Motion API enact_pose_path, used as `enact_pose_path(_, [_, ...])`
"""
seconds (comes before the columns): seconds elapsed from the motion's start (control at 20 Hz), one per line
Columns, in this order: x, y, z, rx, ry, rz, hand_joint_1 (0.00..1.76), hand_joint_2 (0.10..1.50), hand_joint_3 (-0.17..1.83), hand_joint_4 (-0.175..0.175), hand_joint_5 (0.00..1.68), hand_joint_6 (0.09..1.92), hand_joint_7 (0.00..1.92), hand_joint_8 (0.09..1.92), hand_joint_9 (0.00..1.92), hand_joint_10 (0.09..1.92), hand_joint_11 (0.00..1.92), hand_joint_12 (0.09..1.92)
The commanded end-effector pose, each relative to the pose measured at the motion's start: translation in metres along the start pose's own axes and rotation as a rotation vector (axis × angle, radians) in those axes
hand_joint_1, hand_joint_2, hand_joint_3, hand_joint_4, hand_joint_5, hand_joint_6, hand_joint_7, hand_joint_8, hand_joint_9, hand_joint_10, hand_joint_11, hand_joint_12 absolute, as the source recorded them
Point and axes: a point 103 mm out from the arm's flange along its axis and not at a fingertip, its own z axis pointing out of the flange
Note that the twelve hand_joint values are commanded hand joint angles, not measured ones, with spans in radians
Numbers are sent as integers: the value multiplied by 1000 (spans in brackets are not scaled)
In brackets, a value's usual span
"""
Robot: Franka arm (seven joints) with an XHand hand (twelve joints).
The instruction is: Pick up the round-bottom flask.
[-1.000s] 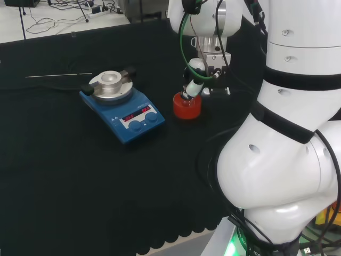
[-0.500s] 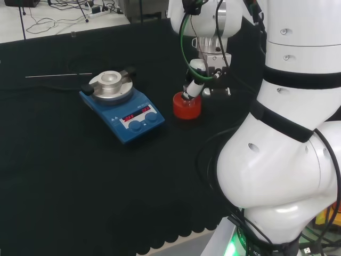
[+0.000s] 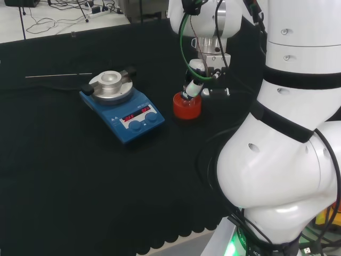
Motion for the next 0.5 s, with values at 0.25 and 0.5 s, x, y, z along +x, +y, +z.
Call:
enact_pose_path(0.25, [-5,0,-8,-21,11,0,1000,562,750,-80,858,877,128,629,412,661,219,1384])
enact_pose_path(0.5, [-4,-4,-11,-83,2,-6,1068,685,641,39,1081,837,212,652,495,651,294,1360])
